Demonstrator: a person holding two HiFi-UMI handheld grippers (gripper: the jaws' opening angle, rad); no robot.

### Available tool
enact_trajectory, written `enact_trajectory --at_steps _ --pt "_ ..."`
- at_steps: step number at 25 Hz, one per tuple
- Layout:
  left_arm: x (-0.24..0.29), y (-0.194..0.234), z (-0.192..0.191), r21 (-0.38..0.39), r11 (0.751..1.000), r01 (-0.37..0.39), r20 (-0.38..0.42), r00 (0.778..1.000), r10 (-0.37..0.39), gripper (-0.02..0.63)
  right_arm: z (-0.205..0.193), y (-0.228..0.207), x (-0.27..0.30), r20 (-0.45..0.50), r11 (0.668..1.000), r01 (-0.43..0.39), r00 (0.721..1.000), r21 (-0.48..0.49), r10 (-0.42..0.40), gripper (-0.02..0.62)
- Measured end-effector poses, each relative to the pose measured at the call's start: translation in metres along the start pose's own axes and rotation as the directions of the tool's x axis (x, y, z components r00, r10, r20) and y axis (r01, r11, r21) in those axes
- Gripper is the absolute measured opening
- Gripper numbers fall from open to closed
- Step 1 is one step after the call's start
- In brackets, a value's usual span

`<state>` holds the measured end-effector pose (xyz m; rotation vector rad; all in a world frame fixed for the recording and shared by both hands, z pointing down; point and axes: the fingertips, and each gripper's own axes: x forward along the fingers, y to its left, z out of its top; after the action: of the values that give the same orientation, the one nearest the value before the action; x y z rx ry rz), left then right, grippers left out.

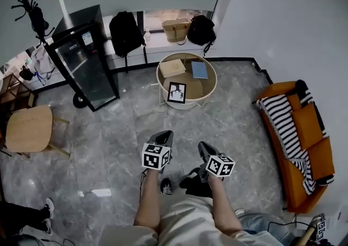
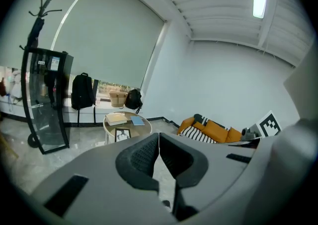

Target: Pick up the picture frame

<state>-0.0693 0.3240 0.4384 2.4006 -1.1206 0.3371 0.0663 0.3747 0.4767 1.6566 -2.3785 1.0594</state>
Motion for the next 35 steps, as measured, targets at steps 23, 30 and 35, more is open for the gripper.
enact_trajectory --at_steps 23,30,35 --pt "0.17 0.058 0.047 -0.006 0.996 -0.089 -0.059 0.994 0.088 0.021 0.118 -0.106 0.122 0.017 0.998 -0.031 0.999 0.056 0.03 0.035" --pt "0.247 0.066 0.088 -0.035 0.989 -0.141 -0.04 0.989 0.14 0.021 0.176 -0.165 0.161 0.006 0.996 -0.054 0.999 0.068 0.053 0.035" --pt "0.284 0.066 0.103 -0.038 0.985 -0.166 -0.059 0.985 0.164 0.021 0.205 -0.19 0.187 -0.029 0.993 -0.099 0.994 0.058 0.101 0.035"
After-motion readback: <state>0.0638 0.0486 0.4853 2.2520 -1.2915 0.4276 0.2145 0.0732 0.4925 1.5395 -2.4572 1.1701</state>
